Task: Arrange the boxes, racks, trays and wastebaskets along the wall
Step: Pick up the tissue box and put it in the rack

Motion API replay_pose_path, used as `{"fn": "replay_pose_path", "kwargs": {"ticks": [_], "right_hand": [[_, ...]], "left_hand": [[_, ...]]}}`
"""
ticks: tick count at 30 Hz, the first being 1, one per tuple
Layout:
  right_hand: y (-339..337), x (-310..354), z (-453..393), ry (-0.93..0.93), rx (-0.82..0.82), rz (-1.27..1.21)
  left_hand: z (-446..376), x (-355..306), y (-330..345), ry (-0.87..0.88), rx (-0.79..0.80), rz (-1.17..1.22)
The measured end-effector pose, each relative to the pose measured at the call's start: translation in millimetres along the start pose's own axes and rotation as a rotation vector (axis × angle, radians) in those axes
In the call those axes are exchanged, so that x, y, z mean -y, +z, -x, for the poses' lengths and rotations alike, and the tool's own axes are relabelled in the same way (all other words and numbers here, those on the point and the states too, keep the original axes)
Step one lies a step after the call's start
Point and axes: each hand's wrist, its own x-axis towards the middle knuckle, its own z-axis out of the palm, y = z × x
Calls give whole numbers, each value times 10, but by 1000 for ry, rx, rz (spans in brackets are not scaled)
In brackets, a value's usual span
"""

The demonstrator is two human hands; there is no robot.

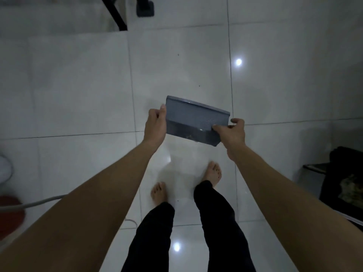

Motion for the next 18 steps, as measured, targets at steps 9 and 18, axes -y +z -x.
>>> {"fn": "replay_pose_path", "kwargs": {"ticks": [9,18], "right_hand": [[243,695,1614,-535,197,398],[631,1247,2999,-839,292,566]], "left_hand": [[1071,-256,-1540,28,-134,258],[2155,-226,-2834,-6,-367,499]]}}
